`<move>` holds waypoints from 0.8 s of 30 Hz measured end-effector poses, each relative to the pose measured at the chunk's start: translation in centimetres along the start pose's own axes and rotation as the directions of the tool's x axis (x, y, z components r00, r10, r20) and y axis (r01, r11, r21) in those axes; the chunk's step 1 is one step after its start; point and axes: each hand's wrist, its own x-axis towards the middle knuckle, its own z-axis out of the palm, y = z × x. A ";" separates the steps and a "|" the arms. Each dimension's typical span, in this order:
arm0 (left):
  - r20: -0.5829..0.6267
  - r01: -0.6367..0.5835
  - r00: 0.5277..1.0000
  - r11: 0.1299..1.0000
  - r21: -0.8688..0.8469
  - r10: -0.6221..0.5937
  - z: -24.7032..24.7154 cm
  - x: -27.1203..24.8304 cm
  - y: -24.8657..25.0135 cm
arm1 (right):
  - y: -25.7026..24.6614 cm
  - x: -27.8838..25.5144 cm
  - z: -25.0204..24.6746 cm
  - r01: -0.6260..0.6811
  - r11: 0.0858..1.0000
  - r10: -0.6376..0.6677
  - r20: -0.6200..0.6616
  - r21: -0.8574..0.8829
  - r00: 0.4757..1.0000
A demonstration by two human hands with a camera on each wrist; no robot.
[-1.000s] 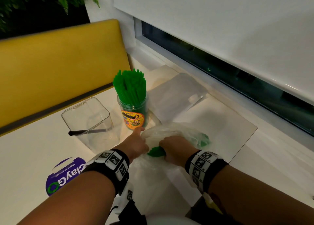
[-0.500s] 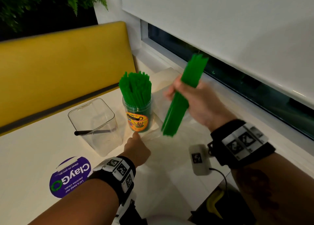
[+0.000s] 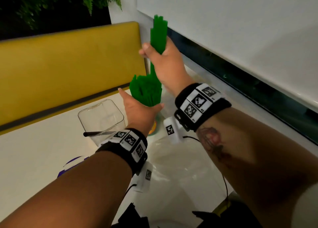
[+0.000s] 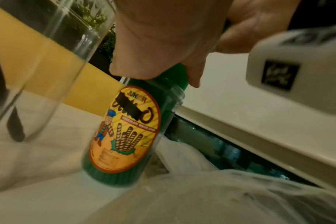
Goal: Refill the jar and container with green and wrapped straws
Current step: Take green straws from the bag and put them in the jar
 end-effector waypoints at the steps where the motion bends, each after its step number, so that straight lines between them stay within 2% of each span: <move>1: 0.019 -0.002 1.000 1.000 -0.005 0.003 0.0 0.0 -0.3 | 0.1 0.1 0.5 -0.011 0.999 0.011 0.000 0.053 1.000; 6: -0.004 -0.091 0.996 0.993 -0.079 0.091 0.2 0.4 -1.7 | 0.5 1.0 0.6 -0.050 0.977 0.063 -0.058 0.207 0.996; 12: -0.012 -0.106 0.994 0.989 -0.104 0.106 0.5 0.6 -1.8 | 2.2 1.5 -0.5 -0.130 0.935 0.191 -0.157 0.331 0.969; 15: 0.022 -0.128 0.991 0.985 -0.115 0.131 0.2 0.4 -1.7 | 4.5 1.0 -1.1 -0.283 0.908 0.339 -0.145 0.308 0.930; 17: 0.054 -0.129 0.989 0.985 -0.110 0.136 -0.1 0.3 -1.6 | 5.6 0.3 -1.4 -0.371 0.855 0.433 -0.105 0.362 0.895; 20: 0.084 -0.104 0.990 0.988 -0.115 0.114 -0.4 0.2 -1.6 | 5.1 0.1 -1.0 -0.368 0.837 0.444 -0.110 0.404 0.889; 22: 0.085 -0.102 0.990 0.988 -0.120 0.113 -0.3 0.3 -1.6 | 3.7 0.7 -0.6 -0.318 0.858 0.404 -0.148 0.404 0.903; 24: 0.074 -0.118 0.989 0.984 -0.132 0.128 -0.3 0.4 -1.8 | 2.2 1.4 -0.3 -0.293 0.854 0.379 -0.128 0.431 0.917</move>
